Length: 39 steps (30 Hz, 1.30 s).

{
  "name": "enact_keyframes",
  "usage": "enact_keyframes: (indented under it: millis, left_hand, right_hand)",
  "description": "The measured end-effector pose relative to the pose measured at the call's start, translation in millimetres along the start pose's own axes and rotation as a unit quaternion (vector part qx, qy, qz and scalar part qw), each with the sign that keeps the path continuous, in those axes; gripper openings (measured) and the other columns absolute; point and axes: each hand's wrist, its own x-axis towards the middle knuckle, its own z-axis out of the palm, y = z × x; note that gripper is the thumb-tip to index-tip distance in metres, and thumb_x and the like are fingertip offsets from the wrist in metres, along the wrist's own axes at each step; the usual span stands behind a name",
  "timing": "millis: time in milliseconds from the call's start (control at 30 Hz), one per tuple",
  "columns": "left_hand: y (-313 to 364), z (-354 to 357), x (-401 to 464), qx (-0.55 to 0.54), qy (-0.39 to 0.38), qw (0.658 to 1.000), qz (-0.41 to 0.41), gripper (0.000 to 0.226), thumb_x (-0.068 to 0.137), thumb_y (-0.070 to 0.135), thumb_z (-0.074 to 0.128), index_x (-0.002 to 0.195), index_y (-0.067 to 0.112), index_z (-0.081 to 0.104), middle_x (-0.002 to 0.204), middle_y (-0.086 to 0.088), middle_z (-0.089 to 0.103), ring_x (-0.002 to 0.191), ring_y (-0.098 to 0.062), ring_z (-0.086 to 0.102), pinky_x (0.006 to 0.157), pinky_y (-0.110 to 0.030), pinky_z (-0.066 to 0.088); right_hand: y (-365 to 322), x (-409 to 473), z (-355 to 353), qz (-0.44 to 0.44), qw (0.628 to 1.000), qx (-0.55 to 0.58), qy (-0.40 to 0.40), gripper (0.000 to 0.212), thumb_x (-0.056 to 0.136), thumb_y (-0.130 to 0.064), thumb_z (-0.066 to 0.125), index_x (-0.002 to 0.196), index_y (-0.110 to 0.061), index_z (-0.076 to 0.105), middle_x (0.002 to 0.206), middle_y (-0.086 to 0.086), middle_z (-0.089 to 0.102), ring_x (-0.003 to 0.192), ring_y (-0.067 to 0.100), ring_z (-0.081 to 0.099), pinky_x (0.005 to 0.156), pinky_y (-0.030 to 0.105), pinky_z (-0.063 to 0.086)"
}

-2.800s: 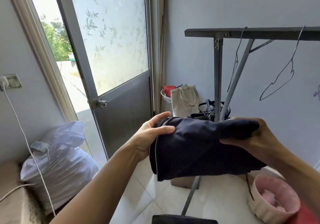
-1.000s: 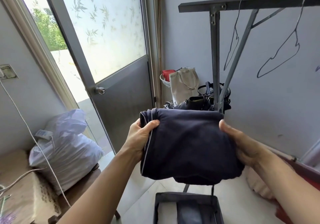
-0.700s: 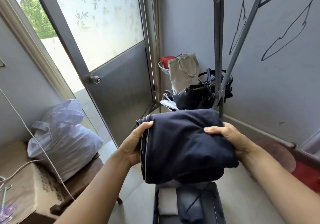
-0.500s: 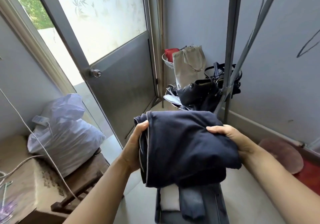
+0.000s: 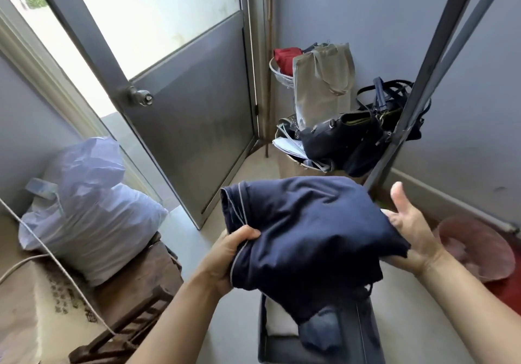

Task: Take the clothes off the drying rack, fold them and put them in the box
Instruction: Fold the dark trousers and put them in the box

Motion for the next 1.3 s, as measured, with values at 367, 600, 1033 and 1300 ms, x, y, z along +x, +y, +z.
enact_keyframes:
  millis: [367, 600, 1033, 1300]
  left_hand:
    - [-15.4, 31.2, 35.1, -0.055, 0.075, 0.982, 0.162, 0.028, 0.085, -0.013, 0.06, 0.095, 0.01, 0.072, 0.1, -0.014, 0.074, 0.09, -0.028, 0.071, 0.084, -0.043, 0.058]
    - [-35.0, 15.0, 32.9, -0.014, -0.064, 0.983, 0.173, 0.071, 0.068, 0.026, 0.086, 0.131, 0.01, 0.058, 0.129, -0.013, 0.065, 0.122, -0.033, 0.059, 0.093, -0.039, 0.053]
    - [-31.4, -9.9, 51.7, 0.146, -0.161, 0.976, -0.026, 0.078, 0.054, 0.017, 0.085, 0.126, 0.006, 0.057, 0.114, -0.012, 0.072, 0.104, -0.026, 0.069, 0.084, -0.035, 0.055]
    - [-91.8, -1.6, 99.1, 0.07, -0.074, 0.995, -0.018, 0.05, 0.065, 0.007, 0.07, 0.114, 0.009, 0.06, 0.1, -0.009, 0.076, 0.087, -0.019, 0.072, 0.072, -0.029, 0.058]
  right_hand:
    - [62.9, 50.8, 29.6, -0.117, 0.962, 0.232, 0.088, 0.093, 0.062, -0.081, 0.045, 0.12, -0.012, 0.069, 0.126, 0.015, 0.065, 0.114, 0.036, 0.063, 0.082, 0.051, 0.056]
    - [69.8, 72.3, 22.5, -0.082, 0.971, 0.06, 0.218, 0.04, 0.076, -0.006, 0.068, 0.115, 0.003, 0.066, 0.099, 0.018, 0.073, 0.087, 0.03, 0.071, 0.064, 0.034, 0.059]
    - [30.5, 50.2, -22.4, 0.031, 0.984, -0.165, 0.057, 0.049, 0.063, -0.01, 0.078, 0.109, 0.003, 0.066, 0.106, 0.021, 0.071, 0.087, 0.027, 0.072, 0.071, 0.033, 0.06]
    - [98.3, 60.5, -86.3, 0.117, 0.989, 0.023, 0.09, 0.088, 0.025, -0.051, 0.096, 0.098, -0.007, 0.078, 0.112, 0.02, 0.07, 0.095, 0.03, 0.072, 0.07, 0.037, 0.06]
